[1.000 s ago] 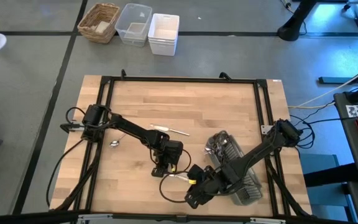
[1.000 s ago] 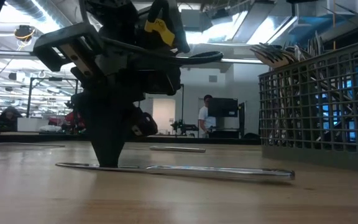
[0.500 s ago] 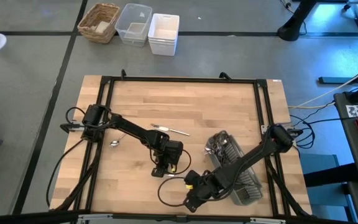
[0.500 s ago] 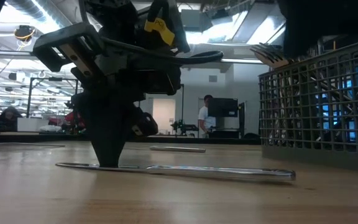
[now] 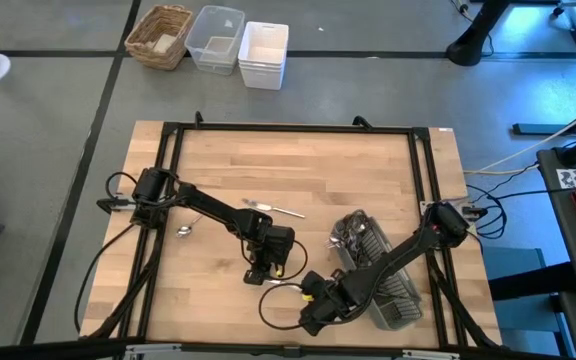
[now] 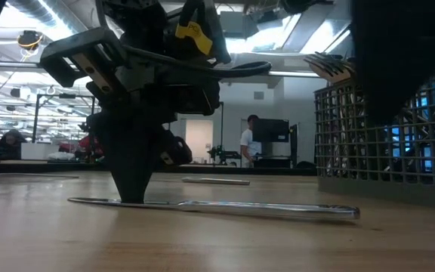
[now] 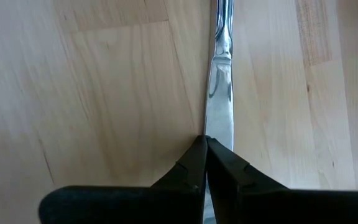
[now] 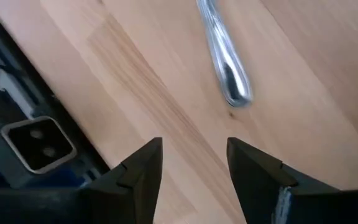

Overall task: Sort silverware
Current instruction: Put the silver table knife into the gray silverware basket, then put the silver table knife into the gray dishwasher cutlery basket

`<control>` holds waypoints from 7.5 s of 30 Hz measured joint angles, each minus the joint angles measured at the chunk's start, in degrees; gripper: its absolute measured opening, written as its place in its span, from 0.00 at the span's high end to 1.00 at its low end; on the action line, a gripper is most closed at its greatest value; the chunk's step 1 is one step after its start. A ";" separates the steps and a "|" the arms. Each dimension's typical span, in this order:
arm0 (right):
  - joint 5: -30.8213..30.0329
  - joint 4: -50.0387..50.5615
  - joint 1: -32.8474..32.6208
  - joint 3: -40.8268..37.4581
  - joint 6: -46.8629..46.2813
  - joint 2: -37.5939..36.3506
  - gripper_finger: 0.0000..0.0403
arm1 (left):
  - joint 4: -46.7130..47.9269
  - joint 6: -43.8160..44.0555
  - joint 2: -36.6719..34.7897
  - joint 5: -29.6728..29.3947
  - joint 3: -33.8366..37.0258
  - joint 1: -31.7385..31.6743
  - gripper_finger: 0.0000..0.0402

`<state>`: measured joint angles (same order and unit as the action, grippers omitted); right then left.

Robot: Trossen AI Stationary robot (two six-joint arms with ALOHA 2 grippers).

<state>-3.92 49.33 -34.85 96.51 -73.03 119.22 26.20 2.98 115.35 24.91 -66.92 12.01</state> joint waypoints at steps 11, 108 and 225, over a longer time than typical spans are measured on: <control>-10.10 -2.68 0.83 0.02 4.93 4.23 0.55 | -0.24 -0.35 -0.02 -0.02 0.00 0.00 0.99; -3.54 -9.07 4.78 -5.14 13.72 6.62 0.96 | -1.51 -3.89 -6.08 -4.21 0.09 -0.54 0.99; -35.16 40.66 -7.13 35.80 38.83 -23.44 0.95 | -85.60 -11.15 -19.17 -24.35 -7.44 1.36 0.61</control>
<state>-39.08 90.00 -41.98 132.31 -34.20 95.78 -59.40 -8.17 96.18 0.55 -74.35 13.37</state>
